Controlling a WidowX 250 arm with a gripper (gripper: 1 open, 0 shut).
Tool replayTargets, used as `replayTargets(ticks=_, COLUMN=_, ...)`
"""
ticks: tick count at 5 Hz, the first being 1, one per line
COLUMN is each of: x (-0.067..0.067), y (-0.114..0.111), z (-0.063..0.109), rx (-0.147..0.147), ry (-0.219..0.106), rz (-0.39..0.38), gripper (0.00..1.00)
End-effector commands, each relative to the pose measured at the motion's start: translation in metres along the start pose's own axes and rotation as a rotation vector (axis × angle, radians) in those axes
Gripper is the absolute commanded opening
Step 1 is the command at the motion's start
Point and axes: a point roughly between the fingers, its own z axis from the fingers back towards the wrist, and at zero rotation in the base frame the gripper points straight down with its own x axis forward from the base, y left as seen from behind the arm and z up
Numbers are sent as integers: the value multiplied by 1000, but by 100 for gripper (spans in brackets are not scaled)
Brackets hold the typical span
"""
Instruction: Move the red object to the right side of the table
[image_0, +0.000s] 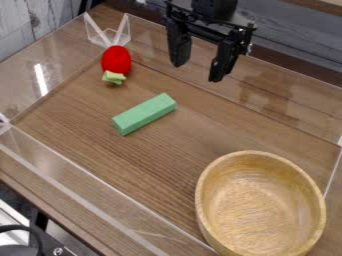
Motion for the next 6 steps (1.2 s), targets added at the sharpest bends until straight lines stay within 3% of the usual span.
replayTargets(ticks=1, x=0, y=18, z=-4, rx=6, ry=7, rz=24, gripper=100)
replayTargets(ticks=3, x=-1, y=83, z=-7, rx=17, ry=-21, rz=108, gripper=100)
replayTargets(ticks=4, x=3, y=114, z=-6, rx=25, ry=-50, rz=137, gripper=100)
replayTargets(ticks=6, x=21, y=154, z=-18, rx=43, ry=-71, rz=163, gripper=100)
